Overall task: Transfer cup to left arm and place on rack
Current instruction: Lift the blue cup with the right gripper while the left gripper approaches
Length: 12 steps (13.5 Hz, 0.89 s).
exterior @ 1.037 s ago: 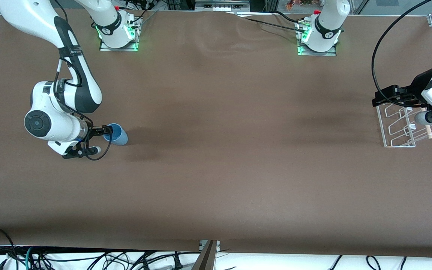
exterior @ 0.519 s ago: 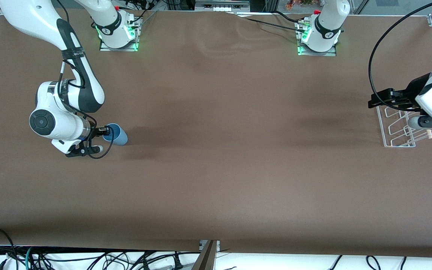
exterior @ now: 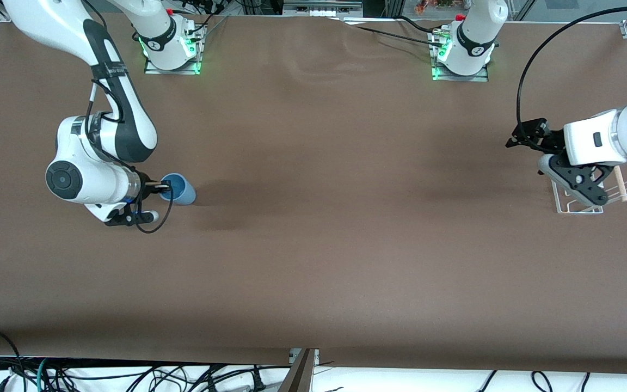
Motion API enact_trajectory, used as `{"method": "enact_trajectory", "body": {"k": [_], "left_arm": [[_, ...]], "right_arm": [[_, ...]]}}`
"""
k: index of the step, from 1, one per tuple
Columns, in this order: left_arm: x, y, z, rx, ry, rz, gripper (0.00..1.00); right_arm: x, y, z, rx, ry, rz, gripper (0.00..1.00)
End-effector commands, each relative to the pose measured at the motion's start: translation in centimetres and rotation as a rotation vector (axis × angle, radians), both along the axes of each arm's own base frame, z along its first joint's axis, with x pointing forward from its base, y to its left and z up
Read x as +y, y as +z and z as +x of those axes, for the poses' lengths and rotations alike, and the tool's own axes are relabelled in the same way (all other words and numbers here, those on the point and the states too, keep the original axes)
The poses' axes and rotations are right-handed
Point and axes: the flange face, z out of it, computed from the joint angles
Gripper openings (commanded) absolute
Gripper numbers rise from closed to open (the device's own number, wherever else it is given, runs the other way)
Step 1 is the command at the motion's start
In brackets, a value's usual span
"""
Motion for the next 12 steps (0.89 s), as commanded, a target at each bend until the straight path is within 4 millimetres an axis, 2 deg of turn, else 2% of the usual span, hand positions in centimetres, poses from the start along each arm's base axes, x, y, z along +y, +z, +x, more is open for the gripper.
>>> {"method": "enact_trajectory", "body": {"k": [1, 3, 6, 8, 12], "left_arm": [[-0.6, -0.8, 0.4, -0.060, -0.134, -0.126, 1.00], [-1.5, -0.7, 0.4, -0.103, -0.231, -0.215, 1.00], [-4.1, -0.2, 0.2, -0.170, -0.408, -0.284, 1.00], [-6.5, 0.4, 0.1, -0.230, -0.530, -0.331, 1.00], [-10.1, 0.2, -2.1, -0.302, -0.641, -0.344, 1.00]], "right_arm": [[4.3, 5.0, 0.0, 0.090, -0.088, 0.084, 0.00], [8.8, 7.6, -0.6, 0.147, -0.187, 0.128, 0.00], [18.2, 12.0, -2.4, 0.227, -0.346, 0.207, 0.00], [23.5, 14.5, -3.8, 0.320, -0.463, 0.295, 0.00], [30.1, 17.0, -5.6, 0.454, -0.654, 0.462, 0.00]]}}
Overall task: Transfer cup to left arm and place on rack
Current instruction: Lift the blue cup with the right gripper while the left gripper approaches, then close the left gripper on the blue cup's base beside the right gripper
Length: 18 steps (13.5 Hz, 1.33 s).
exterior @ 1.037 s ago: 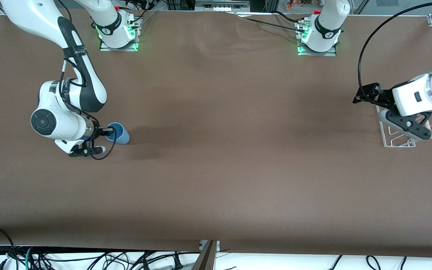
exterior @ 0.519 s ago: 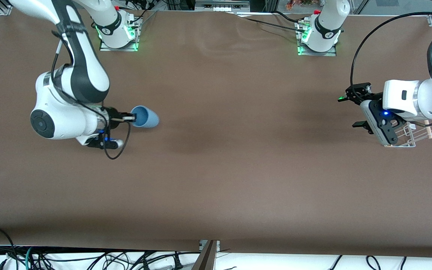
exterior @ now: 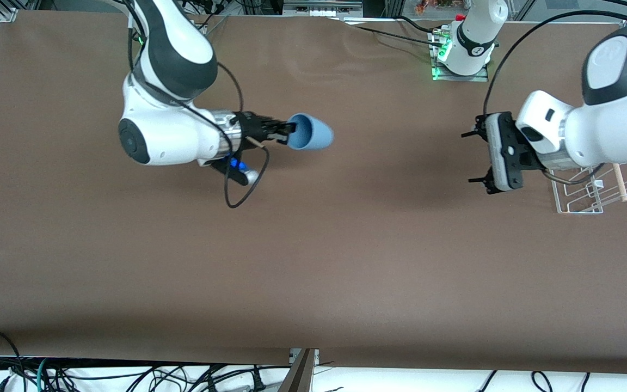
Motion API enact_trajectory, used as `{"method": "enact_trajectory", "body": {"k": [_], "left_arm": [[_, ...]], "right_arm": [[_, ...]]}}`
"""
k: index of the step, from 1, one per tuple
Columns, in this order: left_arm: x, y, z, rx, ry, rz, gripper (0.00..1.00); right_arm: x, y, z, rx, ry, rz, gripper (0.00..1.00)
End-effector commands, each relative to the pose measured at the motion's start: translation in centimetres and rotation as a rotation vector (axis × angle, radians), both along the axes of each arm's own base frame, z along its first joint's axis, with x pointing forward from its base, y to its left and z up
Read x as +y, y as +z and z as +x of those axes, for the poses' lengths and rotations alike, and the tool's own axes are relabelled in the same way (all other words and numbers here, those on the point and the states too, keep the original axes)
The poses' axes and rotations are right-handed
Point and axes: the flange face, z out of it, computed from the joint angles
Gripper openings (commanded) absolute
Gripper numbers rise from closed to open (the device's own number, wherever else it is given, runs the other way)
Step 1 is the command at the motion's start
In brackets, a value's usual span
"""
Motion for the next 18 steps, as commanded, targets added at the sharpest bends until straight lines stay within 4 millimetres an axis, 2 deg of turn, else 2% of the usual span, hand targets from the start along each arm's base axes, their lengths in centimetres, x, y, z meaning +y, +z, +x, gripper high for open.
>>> {"method": "enact_trajectory", "body": {"k": [1, 4, 6, 9, 10, 18], "left_arm": [[-1.2, 0.5, -2.7, -0.097, -0.059, -0.046, 1.00], [-3.5, 1.4, -3.9, -0.158, -0.110, -0.063, 1.00], [-5.6, 2.8, -6.0, -0.206, -0.136, -0.057, 1.00], [-7.1, 3.1, -9.0, -0.246, -0.140, -0.053, 1.00], [-8.4, 3.1, -9.7, -0.256, -0.155, -0.059, 1.00], [-12.9, 2.5, -11.0, -0.287, -0.119, -0.078, 1.00]], "right_arm": [[3.1, 1.5, -0.5, 0.077, -0.119, 0.079, 0.00], [6.0, 2.2, -1.8, 0.132, -0.209, 0.107, 0.00], [7.4, 2.5, -2.4, 0.199, -0.264, 0.128, 0.00], [7.7, 2.7, -2.3, 0.317, -0.337, 0.145, 0.00], [7.6, 2.6, -2.0, 0.353, -0.358, 0.153, 0.00], [7.3, 3.3, -1.2, 0.491, -0.440, 0.162, 0.00]]}}
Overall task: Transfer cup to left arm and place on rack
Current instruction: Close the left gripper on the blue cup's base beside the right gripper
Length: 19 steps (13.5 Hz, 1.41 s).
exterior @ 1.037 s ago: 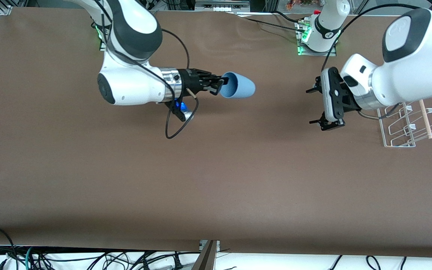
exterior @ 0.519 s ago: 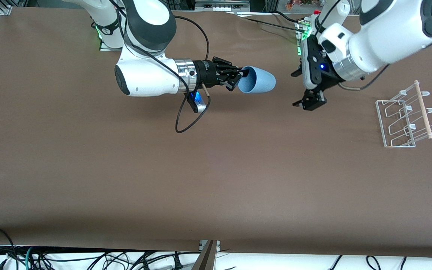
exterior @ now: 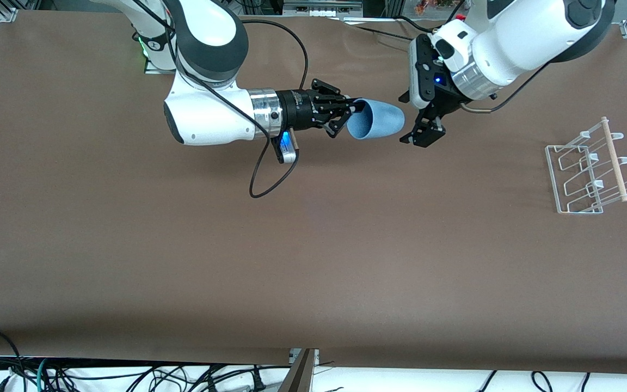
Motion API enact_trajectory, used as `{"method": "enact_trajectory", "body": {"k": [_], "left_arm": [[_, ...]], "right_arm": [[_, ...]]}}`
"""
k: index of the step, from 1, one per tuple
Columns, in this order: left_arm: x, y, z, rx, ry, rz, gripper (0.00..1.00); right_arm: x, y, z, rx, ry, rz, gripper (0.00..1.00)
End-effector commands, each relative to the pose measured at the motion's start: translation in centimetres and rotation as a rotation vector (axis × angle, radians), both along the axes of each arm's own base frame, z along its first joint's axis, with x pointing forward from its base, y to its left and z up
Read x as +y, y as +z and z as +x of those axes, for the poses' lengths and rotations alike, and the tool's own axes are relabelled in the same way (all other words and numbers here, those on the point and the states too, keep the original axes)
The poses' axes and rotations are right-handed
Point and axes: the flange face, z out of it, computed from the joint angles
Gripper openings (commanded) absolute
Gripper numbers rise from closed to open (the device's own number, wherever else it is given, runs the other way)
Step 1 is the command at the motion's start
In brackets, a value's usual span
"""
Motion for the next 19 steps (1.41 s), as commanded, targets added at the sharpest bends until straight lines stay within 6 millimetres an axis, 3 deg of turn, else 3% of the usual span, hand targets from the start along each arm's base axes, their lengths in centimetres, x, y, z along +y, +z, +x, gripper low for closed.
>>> {"method": "enact_trajectory", "body": {"k": [1, 5, 11, 12, 13, 14, 15, 19], "left_arm": [[-1.6, 0.3, -1.1, 0.000, 0.049, -0.026, 1.00], [-4.1, 0.6, -2.0, 0.015, 0.124, -0.038, 1.00], [-4.1, -0.7, -0.6, 0.004, 0.155, -0.059, 1.00], [-4.1, -1.1, -0.2, 0.001, 0.162, -0.065, 0.83], [-4.2, -1.5, 0.0, 0.002, 0.163, -0.068, 0.53], [-4.2, -1.7, 0.0, 0.012, 0.172, -0.074, 0.15], [-4.2, -1.8, 0.1, 0.020, 0.177, -0.078, 0.00], [-3.7, -1.7, 0.3, 0.021, 0.177, -0.076, 0.00]], "right_arm": [[0.2, 0.9, 0.8, 0.020, -0.021, 0.024, 0.00], [0.3, 0.8, 1.0, 0.031, -0.026, 0.021, 0.00], [0.4, 0.2, 1.1, 0.025, -0.021, 0.019, 0.00], [0.4, 0.2, 1.1, 0.024, -0.021, 0.019, 0.00], [0.4, 0.2, 1.1, 0.025, -0.021, 0.019, 0.00], [0.4, 0.2, 1.1, 0.024, -0.021, 0.020, 0.00], [0.4, 0.3, 1.1, 0.021, -0.019, 0.022, 0.00], [0.7, 0.5, 1.4, 0.026, -0.021, 0.023, 0.00]]}}
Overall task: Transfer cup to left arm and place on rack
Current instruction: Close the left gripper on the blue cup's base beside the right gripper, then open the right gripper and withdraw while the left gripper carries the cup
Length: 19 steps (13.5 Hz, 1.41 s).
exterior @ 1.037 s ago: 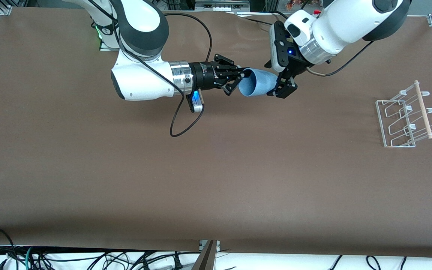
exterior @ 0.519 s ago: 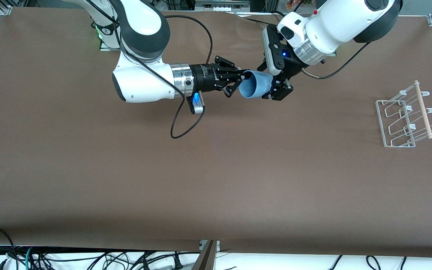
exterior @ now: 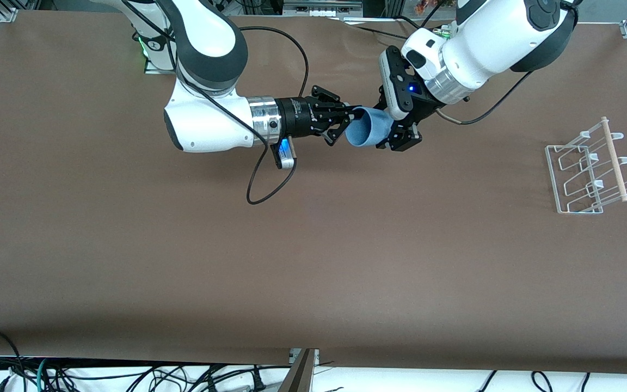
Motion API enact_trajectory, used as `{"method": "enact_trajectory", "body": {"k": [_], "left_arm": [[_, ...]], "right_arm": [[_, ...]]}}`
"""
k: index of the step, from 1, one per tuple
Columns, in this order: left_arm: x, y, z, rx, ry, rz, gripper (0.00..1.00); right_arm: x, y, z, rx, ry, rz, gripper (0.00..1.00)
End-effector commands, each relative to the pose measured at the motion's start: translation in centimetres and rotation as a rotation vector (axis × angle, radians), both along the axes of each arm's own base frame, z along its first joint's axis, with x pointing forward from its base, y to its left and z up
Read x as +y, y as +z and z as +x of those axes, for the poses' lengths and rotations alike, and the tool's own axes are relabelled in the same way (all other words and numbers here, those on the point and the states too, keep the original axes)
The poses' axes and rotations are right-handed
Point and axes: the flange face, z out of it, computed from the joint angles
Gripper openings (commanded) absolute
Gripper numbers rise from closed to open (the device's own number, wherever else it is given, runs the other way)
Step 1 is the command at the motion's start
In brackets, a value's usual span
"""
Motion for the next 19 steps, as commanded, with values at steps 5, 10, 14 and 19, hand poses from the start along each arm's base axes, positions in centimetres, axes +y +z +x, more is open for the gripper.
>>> {"method": "enact_trajectory", "body": {"k": [5, 10, 14, 19], "left_arm": [[1.3, -0.3, 0.7, 0.033, 0.020, -0.017, 0.00], [4.7, -0.8, 1.5, 0.091, 0.031, 0.042, 0.00], [14.2, -0.7, 3.9, 0.160, 0.082, 0.242, 0.00], [25.2, -4.7, 7.3, 0.181, 0.121, 0.663, 0.00]], "right_arm": [[0.8, 1.5, 0.6, -0.002, -0.003, 0.034, 0.14], [-1.0, 3.7, 2.5, -0.004, -0.037, 0.043, 0.99], [-6.9, 6.7, 5.5, -0.021, 0.013, 0.074, 0.99], [-17.4, 10.8, 8.3, -0.217, 0.072, 0.088, 0.99]]}}
